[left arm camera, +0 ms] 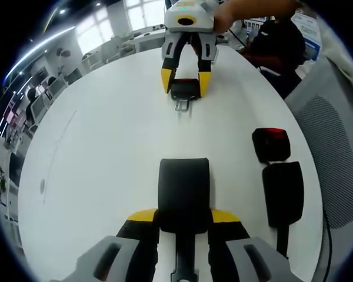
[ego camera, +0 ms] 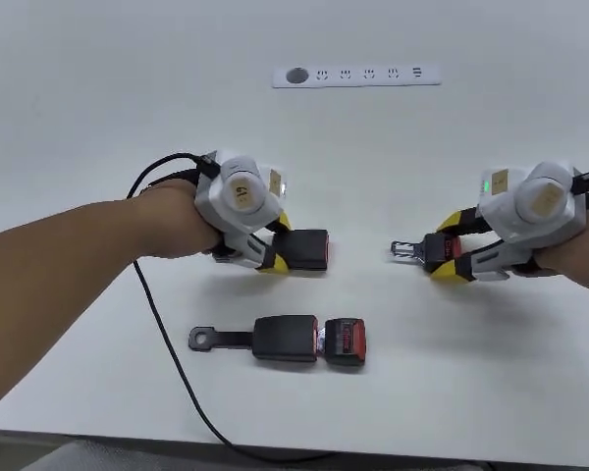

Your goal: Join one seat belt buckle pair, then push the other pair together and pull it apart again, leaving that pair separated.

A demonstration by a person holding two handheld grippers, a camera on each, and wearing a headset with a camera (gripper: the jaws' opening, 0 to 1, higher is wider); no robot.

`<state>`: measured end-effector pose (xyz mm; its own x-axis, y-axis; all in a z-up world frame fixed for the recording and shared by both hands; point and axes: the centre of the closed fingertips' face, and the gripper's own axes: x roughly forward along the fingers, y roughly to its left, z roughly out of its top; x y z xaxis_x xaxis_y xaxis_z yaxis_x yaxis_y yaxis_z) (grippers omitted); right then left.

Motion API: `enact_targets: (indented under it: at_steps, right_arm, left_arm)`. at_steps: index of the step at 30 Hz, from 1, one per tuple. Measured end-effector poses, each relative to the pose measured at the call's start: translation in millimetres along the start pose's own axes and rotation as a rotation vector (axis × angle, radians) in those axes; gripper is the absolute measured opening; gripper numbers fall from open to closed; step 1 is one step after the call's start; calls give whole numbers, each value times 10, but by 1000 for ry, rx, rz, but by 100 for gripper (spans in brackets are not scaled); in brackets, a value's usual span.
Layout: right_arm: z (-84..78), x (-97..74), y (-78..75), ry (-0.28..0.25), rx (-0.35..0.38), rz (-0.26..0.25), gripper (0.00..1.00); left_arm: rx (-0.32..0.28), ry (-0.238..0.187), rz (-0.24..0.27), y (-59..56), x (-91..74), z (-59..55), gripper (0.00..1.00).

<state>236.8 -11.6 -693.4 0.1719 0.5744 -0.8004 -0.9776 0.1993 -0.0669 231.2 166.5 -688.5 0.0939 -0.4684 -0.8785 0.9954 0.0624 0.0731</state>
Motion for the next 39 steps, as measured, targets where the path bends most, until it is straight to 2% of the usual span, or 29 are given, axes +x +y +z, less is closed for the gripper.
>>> enact_targets:
  at_steps: [2,6,7,8,9,10,11,13,17,20,22,25,28,30,32,35,38,39]
  right_arm:
    - [-11,14,-20,10,15,-12,36]
    - [6,-3,-29,17,10,-44,42]
    - [8,3,-39,10,17,-48,42]
    - [63,-46,-41,-2,24,-65,41]
    - [111,-79,-22,-17,46,-66,42]
    - [146,-101,-11,-25,50,-69,42]
    - [185,-129,17,-33,46,-73,42]
    - [265,-179,69,-43,43,-78,43]
    - [337,-211,201,-66,82,-87,45]
    - [413,-282,397,-71,97,-87,47]
    - [415,-303,464,-74,104,-99,48]
    - [425,-392,636,-79,113,-118,50]
    - [394,-421,727,-100,142,-130,52]
    - [334,-425,799,-93,150,-132,54]
    - [302,-461,871,-90,163,-136,56]
    - [264,-520,958,-93,198,-151,57]
    - [248,-558,1005,-105,234,-168,60]
    - [230,-577,1026,-103,242,-175,61]
  left_arm:
    - [32,0,7,-6,-4,11,32]
    - [28,-6,25,36,-19,-13,37]
    - [21,-5,27,35,-22,-19,40]
    - [-29,-18,38,45,-41,-16,41]
    - [-38,-33,47,56,-63,7,40]
    - [-80,-66,60,61,-103,60,40]
    - [-96,-83,64,65,-136,85,40]
    - [-86,-94,69,31,-216,117,40]
    - [-87,-110,82,-125,-313,131,42]
    - [-85,-112,102,-275,-380,134,43]
    - [-119,-143,108,-387,-432,166,44]
    - [-134,-144,123,-486,-495,105,48]
    - [-159,-154,141,-659,-566,84,50]
    - [-168,-158,152,-709,-595,29,51]
    - [-197,-160,171,-817,-644,2,52]
    - [-246,-174,195,-901,-696,-109,54]
    - [-275,-168,214,-1021,-748,-227,57]
    - [-288,-164,228,-1046,-779,-300,58]
